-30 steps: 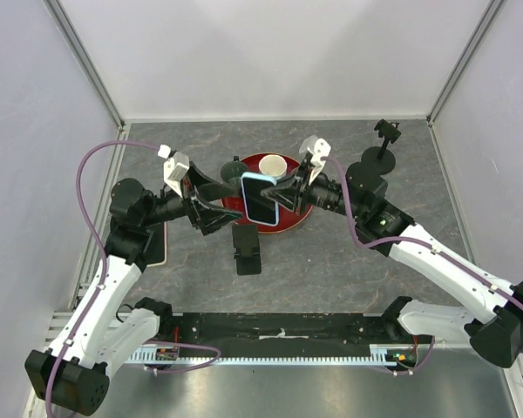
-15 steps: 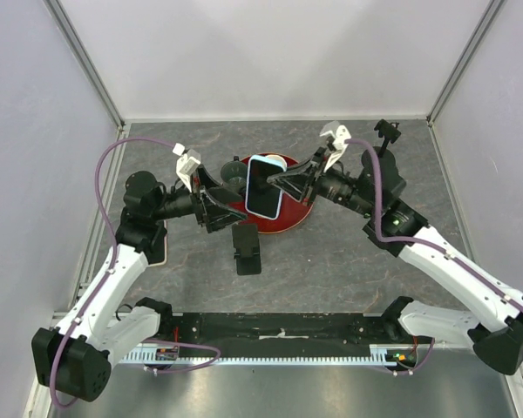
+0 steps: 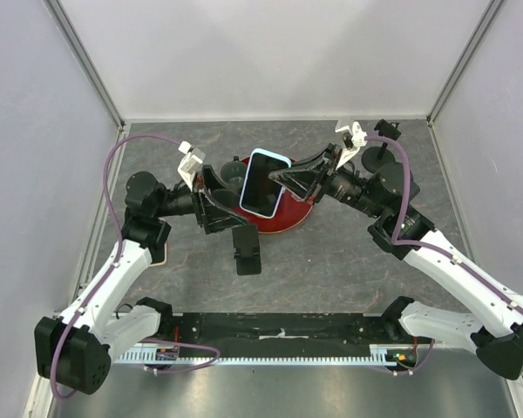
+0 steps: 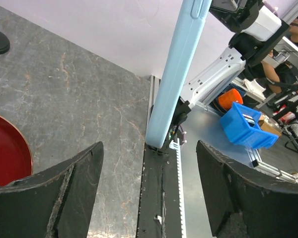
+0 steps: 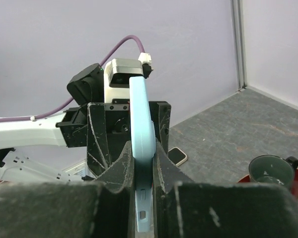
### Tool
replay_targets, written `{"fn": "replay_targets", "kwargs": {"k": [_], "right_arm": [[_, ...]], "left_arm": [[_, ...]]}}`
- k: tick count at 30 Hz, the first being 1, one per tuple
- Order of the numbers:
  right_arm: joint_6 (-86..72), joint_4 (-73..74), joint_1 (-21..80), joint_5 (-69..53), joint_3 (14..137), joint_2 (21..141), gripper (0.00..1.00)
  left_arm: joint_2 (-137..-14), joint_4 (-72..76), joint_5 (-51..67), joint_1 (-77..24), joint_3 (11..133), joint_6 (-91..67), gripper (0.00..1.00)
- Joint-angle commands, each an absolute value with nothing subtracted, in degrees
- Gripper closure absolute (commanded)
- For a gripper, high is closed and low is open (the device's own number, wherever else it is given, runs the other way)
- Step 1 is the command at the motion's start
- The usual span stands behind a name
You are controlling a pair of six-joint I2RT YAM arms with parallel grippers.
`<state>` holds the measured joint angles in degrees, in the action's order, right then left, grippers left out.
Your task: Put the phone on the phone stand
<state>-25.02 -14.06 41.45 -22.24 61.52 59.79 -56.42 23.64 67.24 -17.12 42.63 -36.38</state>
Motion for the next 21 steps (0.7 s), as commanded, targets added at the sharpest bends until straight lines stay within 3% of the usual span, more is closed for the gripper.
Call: {"fn": "replay_targets", "kwargs": {"k": [1, 3, 8, 11, 12, 17, 21], "right_arm": [[-27.60, -22.76, 41.48, -24.87, 61.44, 60.47, 1.00], [-27.69, -23.20, 41.48, -25.83, 61.35, 61.08, 1.00], [-27.16, -24.60, 41.48, -26.54, 60.91, 62.22, 1.00], [-26.28, -24.52, 41.48, -26.81, 60.91, 63.01, 1.00], [-25.84, -24.26, 41.57, -26.63, 60.82, 63.10, 1.00], [-24.17, -25.22, 41.48, -23.12, 58.81, 61.88, 1.00], [-23.12, -27.16, 41.57, -21.36, 56.52, 60.47, 1.00]], "left_arm": [[-57.04, 30.66, 69.52, -17.23, 42.19, -42.27, 0.17], [-57.30, 33.39, 69.61, -17.31, 41.75, -44.91, 0.18], [-56.34, 33.31, 69.52, -17.31, 41.48, -44.65, 0.32], [-56.42, 32.08, 69.17, -17.40, 42.01, -43.77, 0.51], [-56.51, 29.90, 69.00, -17.40, 42.27, -43.16, 0.66], [-57.83, 21.63, 67.15, -17.32, 44.30, -37.80, 0.98], [-57.40, 14.70, 62.51, -17.40, 45.52, -33.85, 0.98]]}}
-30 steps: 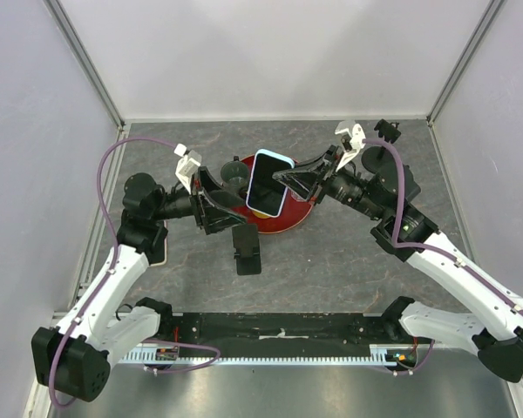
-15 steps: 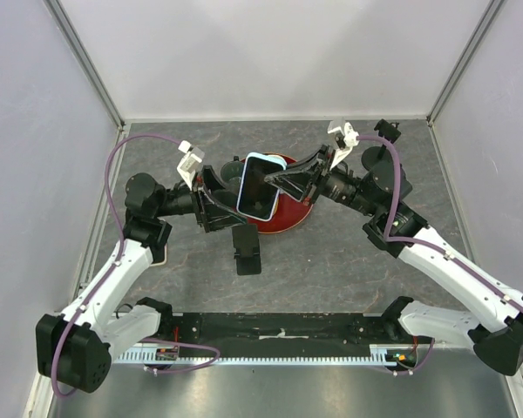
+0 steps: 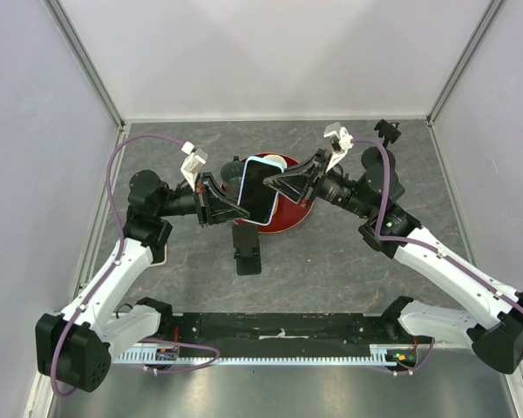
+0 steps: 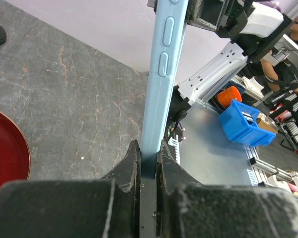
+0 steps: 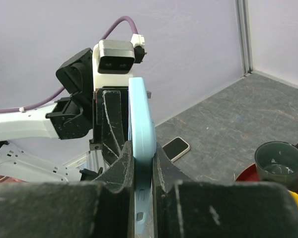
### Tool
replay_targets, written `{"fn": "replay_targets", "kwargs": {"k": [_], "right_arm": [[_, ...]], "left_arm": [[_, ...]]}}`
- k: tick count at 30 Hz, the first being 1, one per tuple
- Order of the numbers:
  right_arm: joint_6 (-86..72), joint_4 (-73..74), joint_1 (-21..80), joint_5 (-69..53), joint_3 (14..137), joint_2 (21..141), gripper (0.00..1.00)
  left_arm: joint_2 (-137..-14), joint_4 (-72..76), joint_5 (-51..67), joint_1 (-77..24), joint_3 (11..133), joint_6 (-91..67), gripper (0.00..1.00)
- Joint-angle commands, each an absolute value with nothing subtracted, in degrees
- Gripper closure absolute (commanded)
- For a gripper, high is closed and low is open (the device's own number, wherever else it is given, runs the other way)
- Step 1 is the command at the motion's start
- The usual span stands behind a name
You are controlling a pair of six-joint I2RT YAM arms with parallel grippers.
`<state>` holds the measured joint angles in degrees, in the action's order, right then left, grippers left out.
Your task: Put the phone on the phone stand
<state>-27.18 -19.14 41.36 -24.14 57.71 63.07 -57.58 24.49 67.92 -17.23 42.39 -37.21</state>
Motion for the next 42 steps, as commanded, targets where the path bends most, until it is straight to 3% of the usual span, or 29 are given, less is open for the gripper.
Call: {"fn": "replay_targets", "kwargs": {"k": [1, 4, 8, 10, 11, 12, 16, 21, 25, 28, 37, 42], "right_arm": [[-22.77, -27.59, 41.57, -21.27, 55.64, 60.03, 1.00], [-20.57, -31.10, 42.27, -21.80, 53.36, 58.98, 1.00], [-18.81, -33.14, 42.89, -22.94, 51.59, 58.97, 1.00], [-17.76, -32.52, 42.89, -22.85, 51.59, 59.50, 1.00], [-17.41, -32.52, 42.80, -22.85, 51.42, 59.68, 1.00], [-16.01, -32.52, 42.89, -24.59, 51.24, 59.76, 1.00], [-12.32, -31.48, 42.98, -28.03, 50.27, 59.15, 1.00], [-7.21, -26.47, 42.63, -31.63, 50.97, 59.67, 1.00], [-5.37, -25.22, 42.36, -40.04, 50.72, 62.22, 1.00], [-6.59, -33.78, 42.36, -45.33, 47.22, 64.77, 1.00], [-14.32, -56.20, 42.37, -50.36, 41.15, 75.58, 1.00], [-17.14, -71.19, 42.54, -43.96, 34.54, 79.00, 1.00]], "left_arm": [[-57.31, 10.76, 59.01, -17.32, 46.22, -31.49, 0.98], [-58.35, 4.16, 54.94, -17.32, 47.98, -28.31, 0.98], [-59.76, 6.31, 58.52, -17.31, 48.43, -28.82, 0.98], [-59.85, 7.29, 60.02, -17.23, 48.25, -29.09, 0.72], [-59.68, 7.47, 59.86, -17.14, 48.25, -29.09, 0.53], [-59.33, 7.30, 59.77, -17.05, 48.34, -28.57, 0.45], [-56.78, 1.51, 54.25, -16.96, 50.27, -26.55, 0.32], [-49.76, -10.42, 42.21, -16.96, 54.13, -24.62, 0.30], [-43.08, -17.56, 19.42, -16.96, 55.90, -22.68, 0.29], [-40.35, -18.46, 8.66, -16.87, 56.69, -22.76, 0.26], [-48.15, -16.27, 5.53, -16.96, 62.23, -20.30, 0.27], [-48.34, -12.23, 7.21, -16.79, 58.72, -18.72, 0.28]]}}
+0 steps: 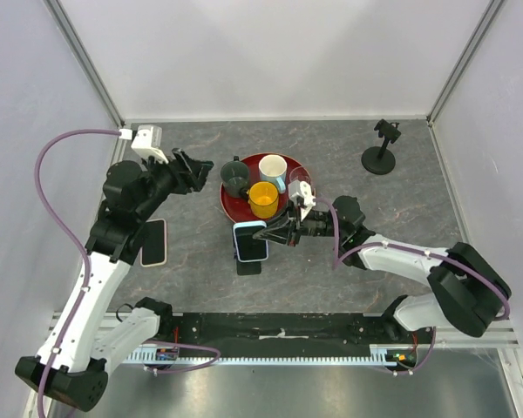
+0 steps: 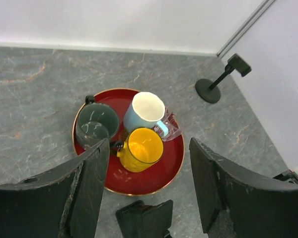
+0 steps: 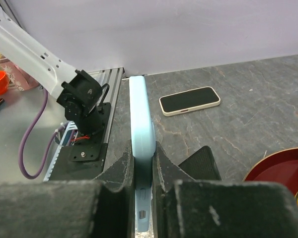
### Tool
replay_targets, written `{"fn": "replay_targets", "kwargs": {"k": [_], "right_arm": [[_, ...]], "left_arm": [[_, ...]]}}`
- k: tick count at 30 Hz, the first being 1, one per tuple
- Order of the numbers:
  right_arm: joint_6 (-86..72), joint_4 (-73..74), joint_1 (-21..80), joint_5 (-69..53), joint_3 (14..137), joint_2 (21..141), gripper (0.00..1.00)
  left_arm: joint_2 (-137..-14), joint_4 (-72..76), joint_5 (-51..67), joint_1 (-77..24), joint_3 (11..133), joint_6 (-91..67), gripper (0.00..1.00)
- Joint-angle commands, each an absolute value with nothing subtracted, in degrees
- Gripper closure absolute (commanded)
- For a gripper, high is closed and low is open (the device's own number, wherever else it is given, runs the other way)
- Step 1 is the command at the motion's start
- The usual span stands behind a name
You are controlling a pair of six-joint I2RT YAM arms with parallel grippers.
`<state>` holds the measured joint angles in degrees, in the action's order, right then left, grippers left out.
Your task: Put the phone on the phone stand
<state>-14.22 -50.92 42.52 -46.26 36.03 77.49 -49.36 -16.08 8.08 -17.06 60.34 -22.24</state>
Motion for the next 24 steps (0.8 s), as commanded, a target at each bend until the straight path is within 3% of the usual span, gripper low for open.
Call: {"fn": "replay_targets", "kwargs": {"k": [1, 24], "right_arm": [[-17.14, -70.32, 42.54, -43.68, 35.15, 79.71, 1.00], [-16.35, -67.86, 42.45, -42.36, 40.07, 90.00, 1.00]], "left_arm": [[-48.08, -11.78, 7.12, -16.70, 57.67, -18.63, 0.28], [-47.46, -6.95, 18.45, -10.64, 51.15, -23.29, 0.31]]}}
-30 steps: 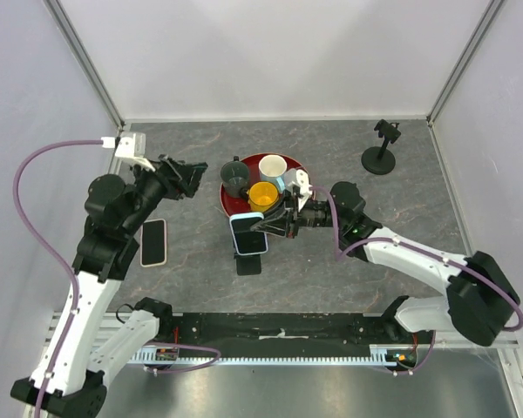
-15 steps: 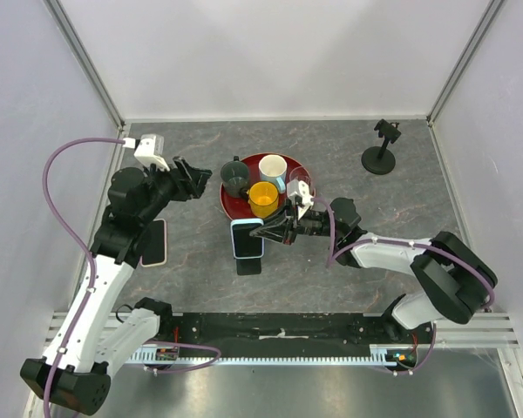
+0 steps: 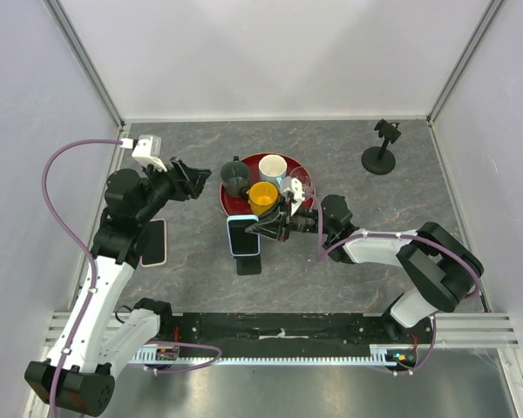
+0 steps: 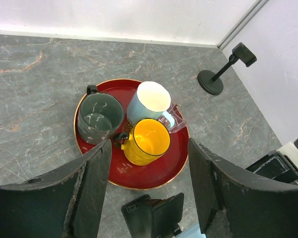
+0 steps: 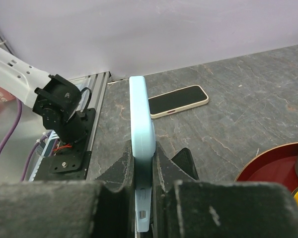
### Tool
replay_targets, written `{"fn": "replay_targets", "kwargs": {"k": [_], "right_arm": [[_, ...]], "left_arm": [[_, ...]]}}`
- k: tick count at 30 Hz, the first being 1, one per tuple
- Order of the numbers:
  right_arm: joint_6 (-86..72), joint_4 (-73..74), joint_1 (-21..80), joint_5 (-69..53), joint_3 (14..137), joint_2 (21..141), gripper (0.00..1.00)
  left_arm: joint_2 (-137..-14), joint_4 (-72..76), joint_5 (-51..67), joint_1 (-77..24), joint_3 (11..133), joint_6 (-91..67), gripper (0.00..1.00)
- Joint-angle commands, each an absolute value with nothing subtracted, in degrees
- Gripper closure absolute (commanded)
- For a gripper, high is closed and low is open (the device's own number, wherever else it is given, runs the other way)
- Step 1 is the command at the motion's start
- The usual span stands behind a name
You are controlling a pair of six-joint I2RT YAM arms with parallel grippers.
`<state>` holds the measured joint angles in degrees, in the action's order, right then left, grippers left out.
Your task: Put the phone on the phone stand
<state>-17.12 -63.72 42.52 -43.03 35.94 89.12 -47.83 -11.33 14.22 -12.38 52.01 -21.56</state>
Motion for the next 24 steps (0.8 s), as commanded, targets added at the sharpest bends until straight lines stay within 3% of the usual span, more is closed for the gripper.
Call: {"fn": "replay_targets", "kwargs": {"k": [1, 24], "right_arm": [[-16.35, -67.76, 42.45, -42.45, 40.25, 90.44, 1.00], [-16.87, -64.86, 40.87, -43.77, 39.29, 91.14, 1.00]], "left_arm": [[-47.63, -6.77, 19.07, -9.94, 51.07, -23.81, 0.31], [-48.25, -6.24, 21.80, -8.00, 50.71, -24.43, 0.31]]}}
